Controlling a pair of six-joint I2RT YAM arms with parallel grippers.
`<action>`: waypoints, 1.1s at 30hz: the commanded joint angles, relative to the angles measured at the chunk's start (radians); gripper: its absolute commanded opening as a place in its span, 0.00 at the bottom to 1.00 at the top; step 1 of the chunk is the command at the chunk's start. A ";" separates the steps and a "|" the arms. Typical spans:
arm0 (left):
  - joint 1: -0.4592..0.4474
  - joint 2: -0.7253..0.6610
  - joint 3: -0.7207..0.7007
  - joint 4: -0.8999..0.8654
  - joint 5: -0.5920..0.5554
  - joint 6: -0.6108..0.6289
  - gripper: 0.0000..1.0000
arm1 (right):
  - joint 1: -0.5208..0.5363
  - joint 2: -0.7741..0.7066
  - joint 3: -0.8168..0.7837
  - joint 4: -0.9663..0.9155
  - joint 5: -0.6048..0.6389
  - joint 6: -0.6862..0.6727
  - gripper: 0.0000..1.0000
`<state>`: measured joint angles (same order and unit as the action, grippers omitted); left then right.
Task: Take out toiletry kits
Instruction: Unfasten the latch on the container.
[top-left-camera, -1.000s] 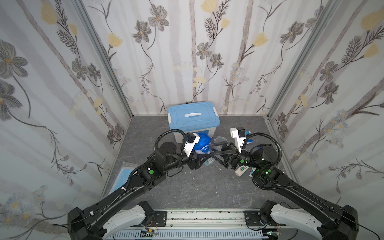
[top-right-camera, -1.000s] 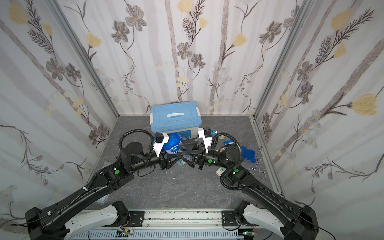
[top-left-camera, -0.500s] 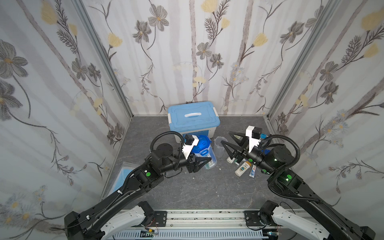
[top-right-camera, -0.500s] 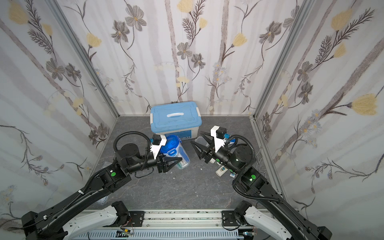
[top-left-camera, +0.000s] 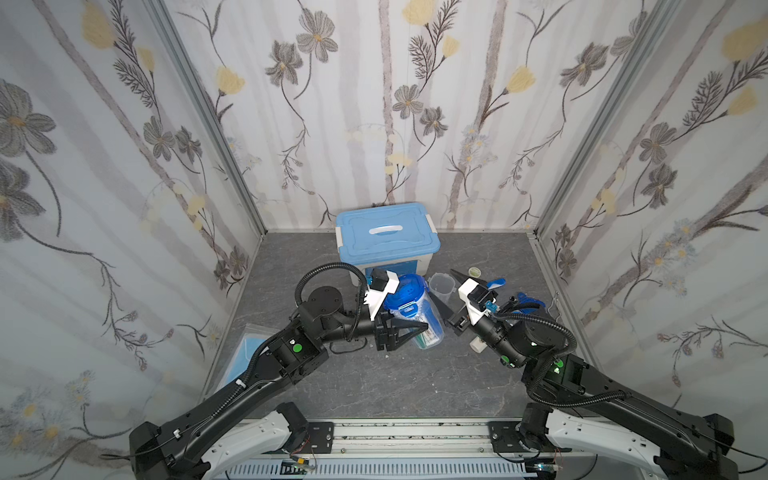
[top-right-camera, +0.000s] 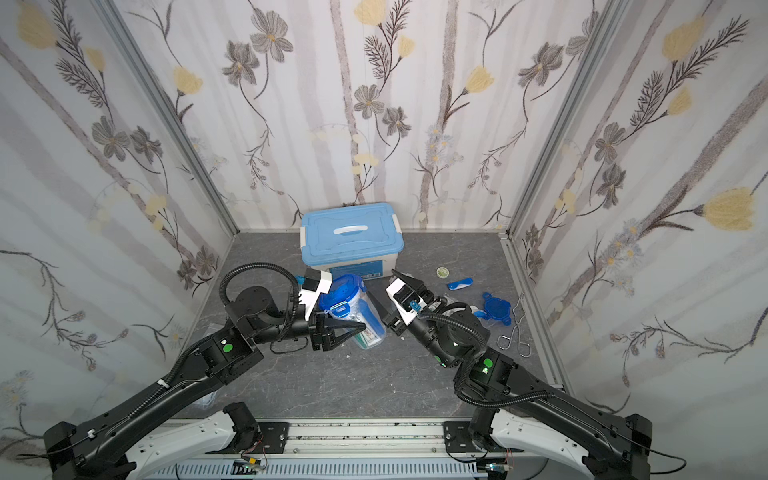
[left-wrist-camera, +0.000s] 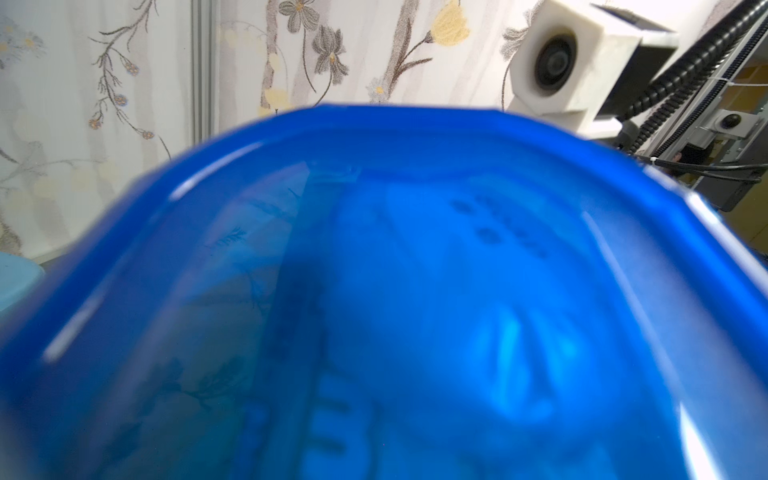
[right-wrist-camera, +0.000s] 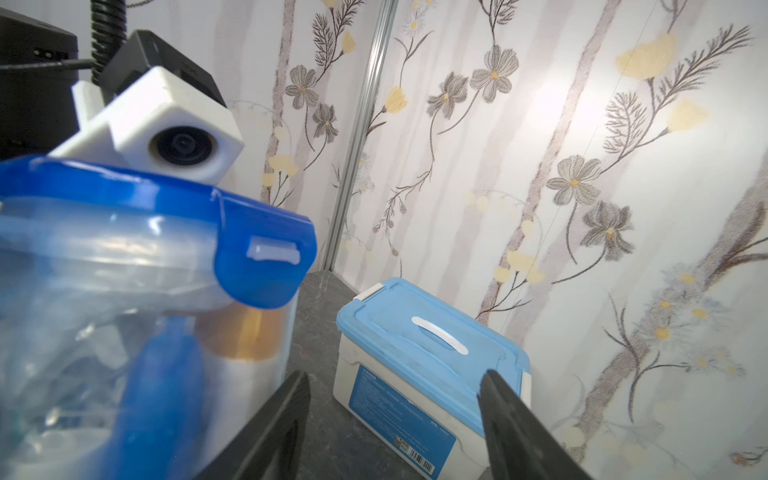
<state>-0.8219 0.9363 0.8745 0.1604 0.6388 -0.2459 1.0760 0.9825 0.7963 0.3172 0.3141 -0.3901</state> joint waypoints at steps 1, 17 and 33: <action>-0.002 -0.005 0.001 0.126 0.055 -0.031 0.61 | 0.042 0.001 -0.015 0.132 0.088 -0.177 0.66; 0.000 -0.030 -0.003 0.130 0.144 -0.090 0.61 | 0.308 0.015 0.014 0.192 0.225 -0.482 0.65; 0.000 -0.006 -0.031 0.356 0.318 -0.279 0.59 | 0.311 0.124 0.033 0.248 0.167 -0.616 0.61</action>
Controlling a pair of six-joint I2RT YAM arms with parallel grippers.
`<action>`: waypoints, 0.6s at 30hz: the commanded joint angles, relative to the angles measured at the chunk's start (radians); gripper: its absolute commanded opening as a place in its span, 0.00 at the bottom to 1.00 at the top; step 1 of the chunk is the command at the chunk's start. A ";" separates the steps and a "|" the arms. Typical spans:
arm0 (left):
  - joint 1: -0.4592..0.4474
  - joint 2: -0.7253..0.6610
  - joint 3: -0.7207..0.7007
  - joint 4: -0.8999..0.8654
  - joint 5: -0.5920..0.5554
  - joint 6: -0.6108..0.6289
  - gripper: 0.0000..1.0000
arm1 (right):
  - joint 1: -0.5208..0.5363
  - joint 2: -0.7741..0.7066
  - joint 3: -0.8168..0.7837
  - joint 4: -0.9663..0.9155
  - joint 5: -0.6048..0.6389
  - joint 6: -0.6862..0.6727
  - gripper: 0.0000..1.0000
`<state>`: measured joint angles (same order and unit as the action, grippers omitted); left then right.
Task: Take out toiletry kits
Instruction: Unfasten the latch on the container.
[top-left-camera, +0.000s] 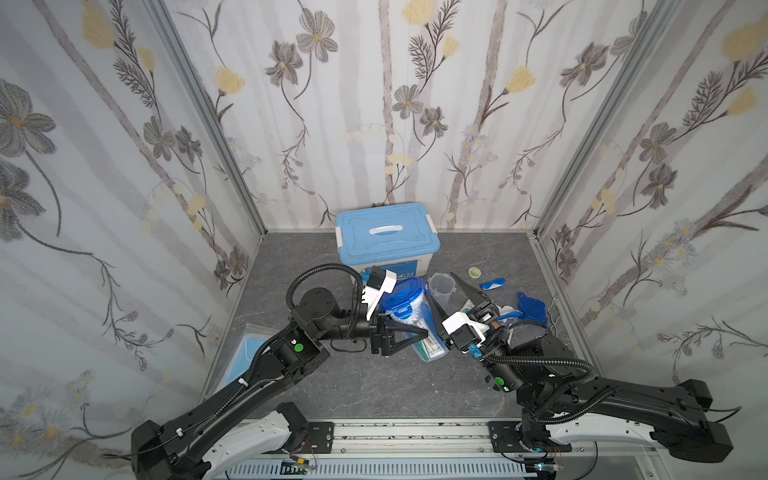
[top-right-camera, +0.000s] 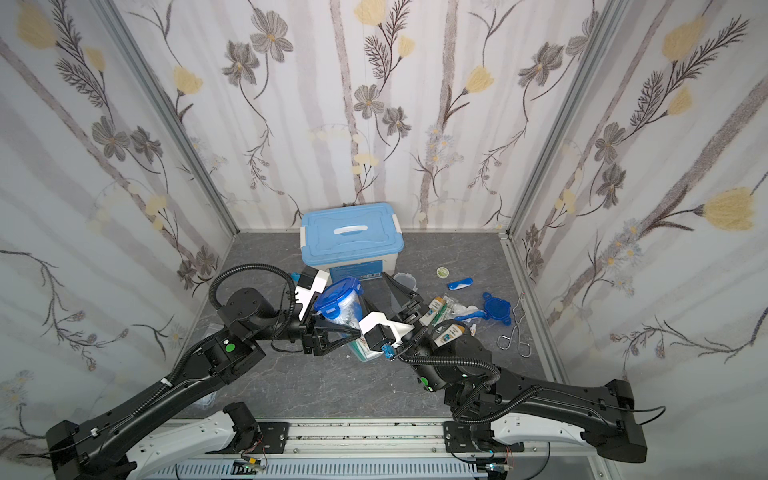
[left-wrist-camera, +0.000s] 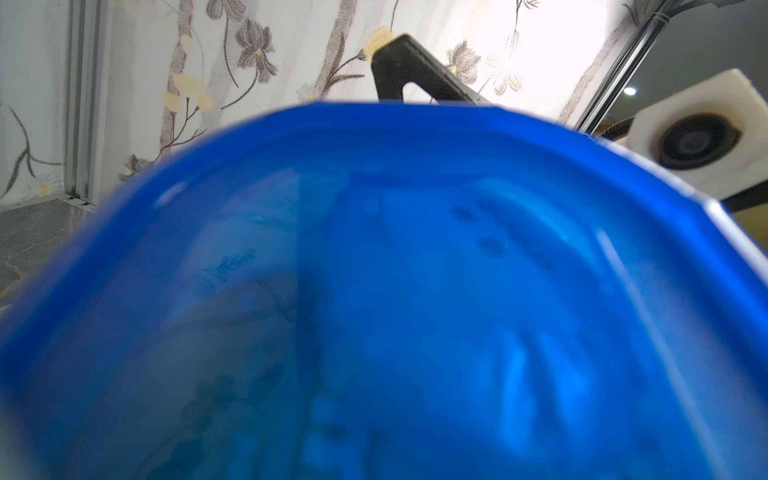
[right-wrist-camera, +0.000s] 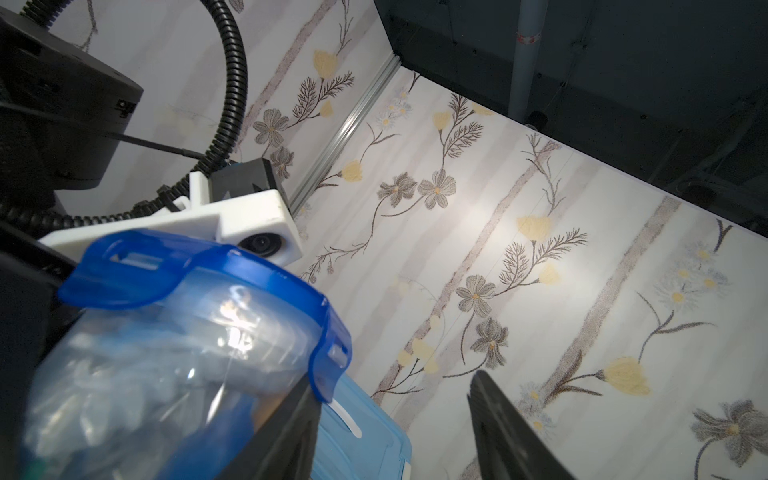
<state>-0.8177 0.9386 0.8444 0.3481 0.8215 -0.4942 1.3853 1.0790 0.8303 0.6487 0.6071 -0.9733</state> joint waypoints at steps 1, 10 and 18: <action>-0.003 -0.014 -0.004 0.174 0.139 -0.036 0.59 | 0.000 0.036 0.003 -0.089 -0.131 -0.028 0.61; -0.006 -0.007 -0.016 0.307 0.193 -0.138 0.58 | -0.023 0.067 0.016 -0.009 -0.194 -0.065 0.45; -0.006 -0.012 -0.034 0.316 0.201 -0.135 0.58 | -0.066 0.149 0.079 0.081 -0.064 -0.140 0.22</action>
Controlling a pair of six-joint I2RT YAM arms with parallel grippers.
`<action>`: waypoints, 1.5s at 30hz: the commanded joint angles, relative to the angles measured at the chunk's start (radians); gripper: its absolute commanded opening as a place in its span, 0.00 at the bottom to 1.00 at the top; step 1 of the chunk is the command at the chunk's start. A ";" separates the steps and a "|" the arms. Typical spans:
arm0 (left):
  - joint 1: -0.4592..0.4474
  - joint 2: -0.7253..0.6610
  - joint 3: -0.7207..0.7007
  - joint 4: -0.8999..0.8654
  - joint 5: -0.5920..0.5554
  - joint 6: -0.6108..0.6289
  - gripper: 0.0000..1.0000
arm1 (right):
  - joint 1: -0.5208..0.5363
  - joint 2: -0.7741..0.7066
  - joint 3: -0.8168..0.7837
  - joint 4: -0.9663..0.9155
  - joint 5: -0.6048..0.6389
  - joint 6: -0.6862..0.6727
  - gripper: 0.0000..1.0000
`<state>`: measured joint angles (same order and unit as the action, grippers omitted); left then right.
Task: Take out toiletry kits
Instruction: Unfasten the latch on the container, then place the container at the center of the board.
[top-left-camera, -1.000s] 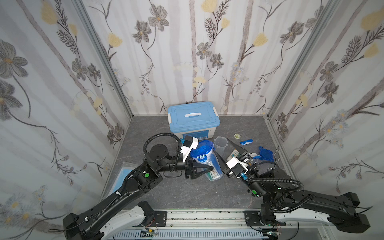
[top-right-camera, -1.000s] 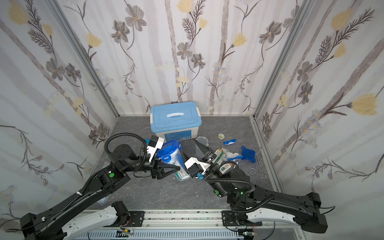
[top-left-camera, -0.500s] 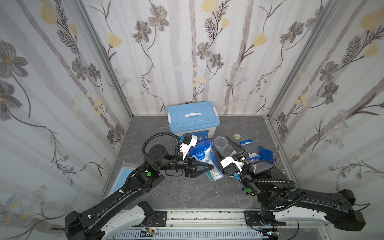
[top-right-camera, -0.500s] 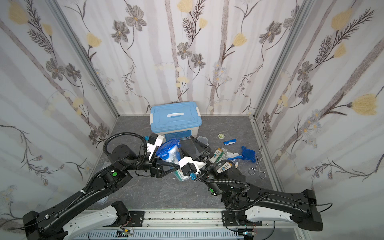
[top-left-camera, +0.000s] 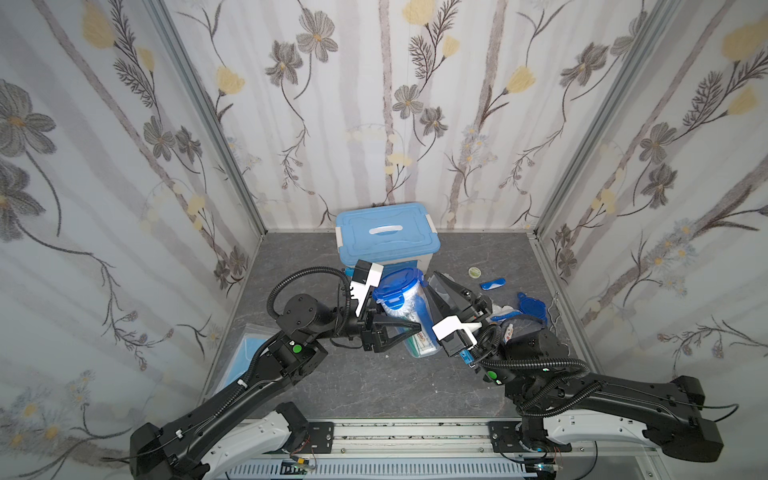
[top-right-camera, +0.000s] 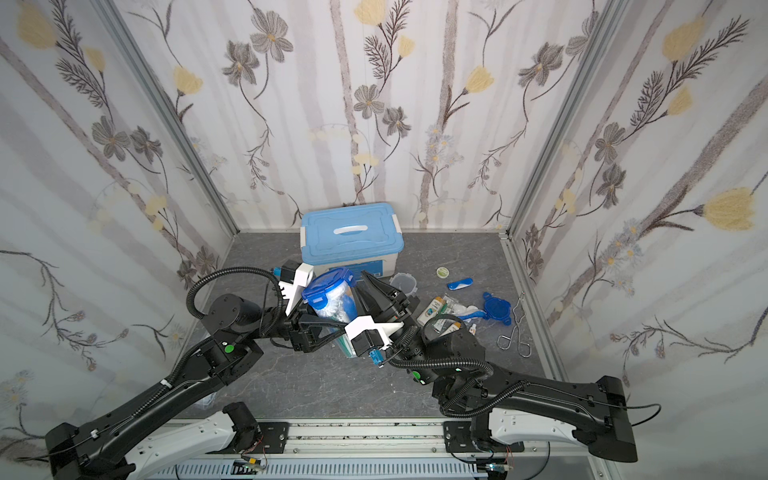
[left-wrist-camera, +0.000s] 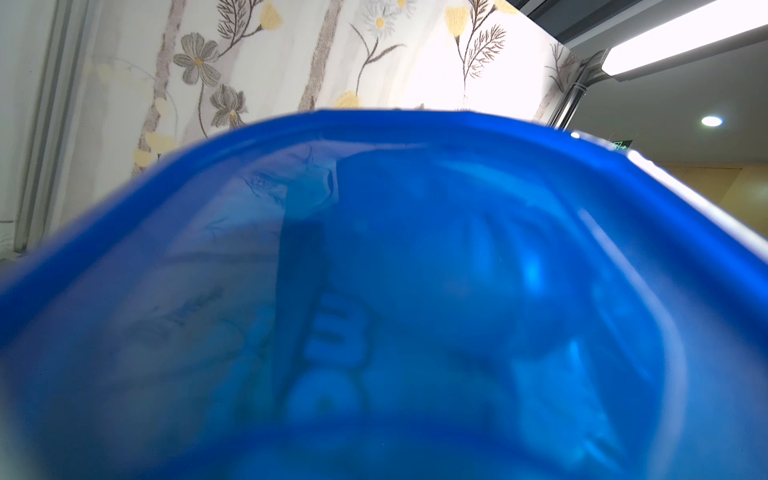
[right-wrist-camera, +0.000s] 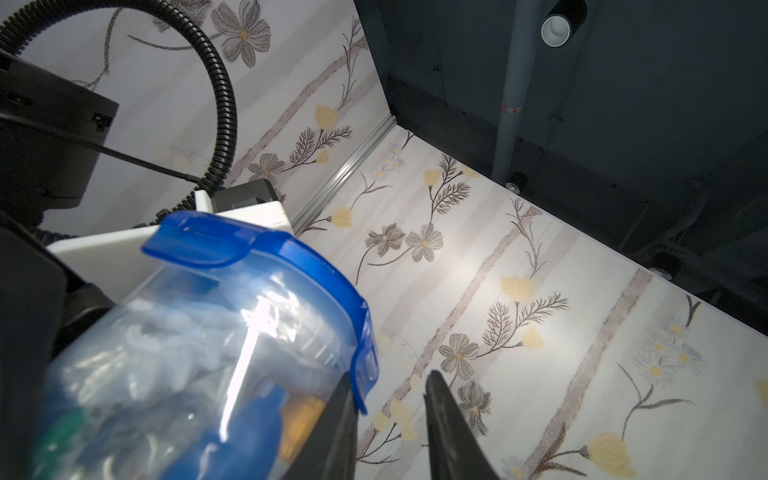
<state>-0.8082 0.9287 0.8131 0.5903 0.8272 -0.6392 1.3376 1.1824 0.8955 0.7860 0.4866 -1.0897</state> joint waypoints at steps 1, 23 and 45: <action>-0.015 -0.004 -0.002 0.061 0.195 0.018 0.58 | -0.028 0.051 0.020 -0.052 0.061 -0.019 0.17; -0.015 -0.089 0.041 -0.344 -0.007 0.353 0.62 | -0.120 -0.173 -0.048 -0.373 -0.052 0.249 0.68; -0.020 0.025 -0.036 -0.484 -0.580 0.752 0.63 | -0.804 -0.193 -0.001 -0.640 -0.827 1.301 0.83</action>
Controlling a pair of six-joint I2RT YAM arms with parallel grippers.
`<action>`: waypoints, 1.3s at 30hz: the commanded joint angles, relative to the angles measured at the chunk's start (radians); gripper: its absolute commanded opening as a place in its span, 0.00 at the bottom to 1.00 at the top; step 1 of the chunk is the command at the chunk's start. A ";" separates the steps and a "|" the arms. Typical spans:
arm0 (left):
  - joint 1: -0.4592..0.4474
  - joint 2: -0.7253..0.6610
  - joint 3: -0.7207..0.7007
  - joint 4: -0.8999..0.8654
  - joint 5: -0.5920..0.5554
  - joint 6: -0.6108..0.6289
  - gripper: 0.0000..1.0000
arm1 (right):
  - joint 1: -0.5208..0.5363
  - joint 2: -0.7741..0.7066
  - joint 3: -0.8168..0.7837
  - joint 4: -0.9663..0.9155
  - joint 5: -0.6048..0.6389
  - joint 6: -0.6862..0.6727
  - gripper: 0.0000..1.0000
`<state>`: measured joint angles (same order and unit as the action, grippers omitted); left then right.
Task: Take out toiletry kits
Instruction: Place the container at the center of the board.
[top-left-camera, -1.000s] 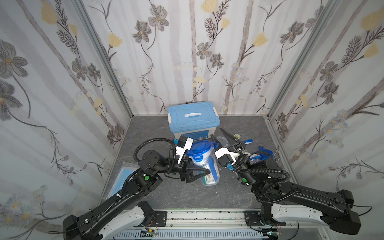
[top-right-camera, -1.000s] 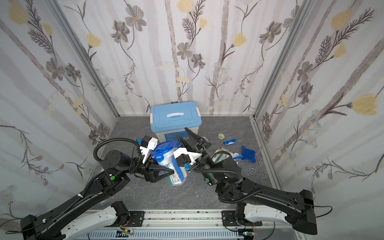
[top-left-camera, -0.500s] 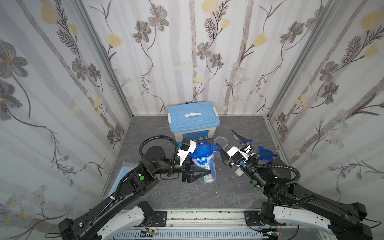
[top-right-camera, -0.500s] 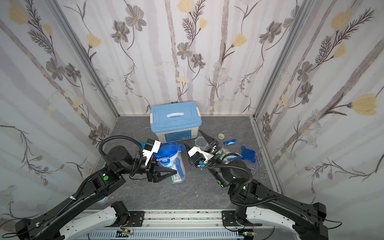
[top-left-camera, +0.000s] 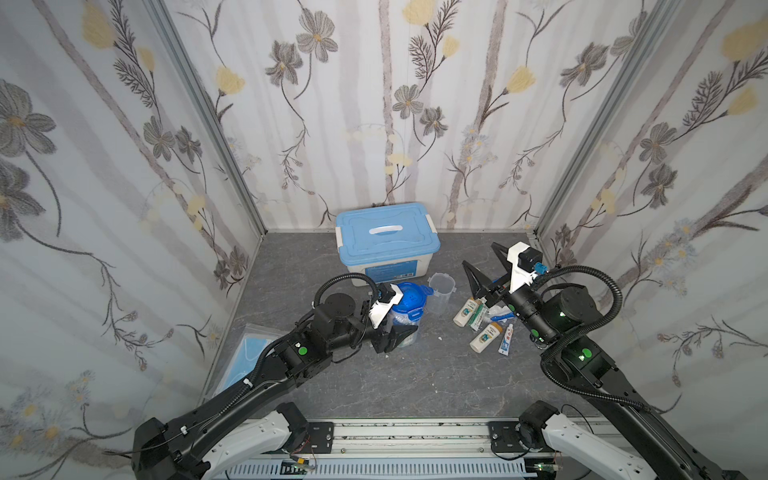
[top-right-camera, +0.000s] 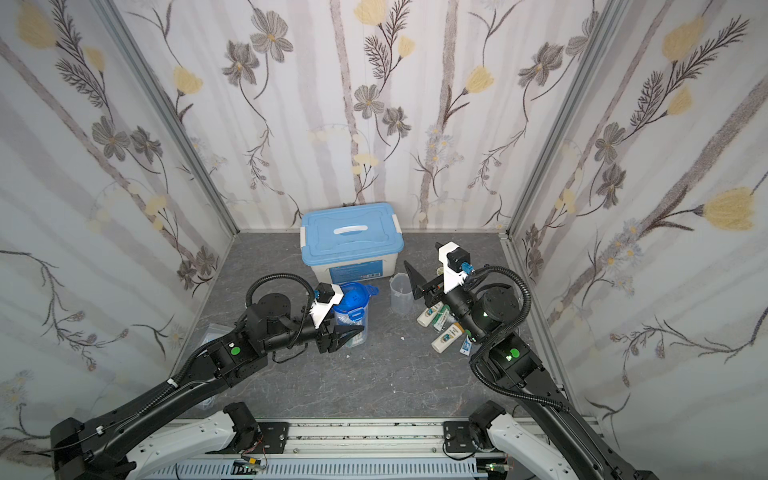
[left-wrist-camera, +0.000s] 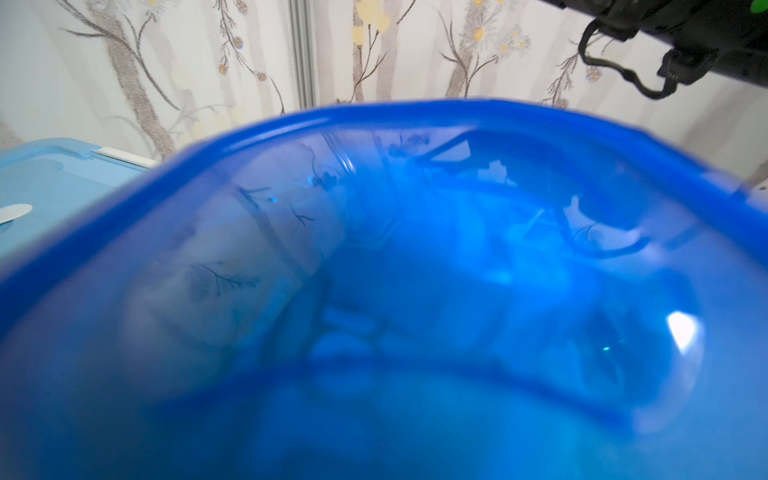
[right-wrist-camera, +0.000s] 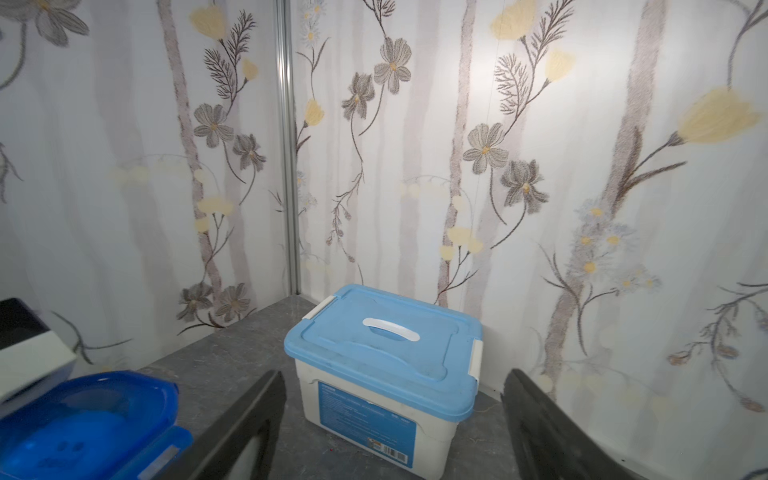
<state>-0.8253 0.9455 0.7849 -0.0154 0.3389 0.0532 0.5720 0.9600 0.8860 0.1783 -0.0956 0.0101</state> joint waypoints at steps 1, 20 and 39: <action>-0.003 0.017 -0.015 0.132 -0.114 0.069 0.62 | -0.046 0.045 0.010 -0.035 -0.263 0.217 0.83; -0.098 0.345 -0.259 0.789 -0.404 0.084 0.58 | -0.148 0.187 -0.220 0.161 -0.449 0.600 0.78; -0.222 0.893 -0.289 1.425 -0.764 0.039 0.64 | -0.099 0.178 -0.322 0.028 -0.330 0.551 0.73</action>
<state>-1.0363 1.8091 0.4732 1.1984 -0.3412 0.0895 0.4664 1.1362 0.5690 0.2249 -0.4706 0.5854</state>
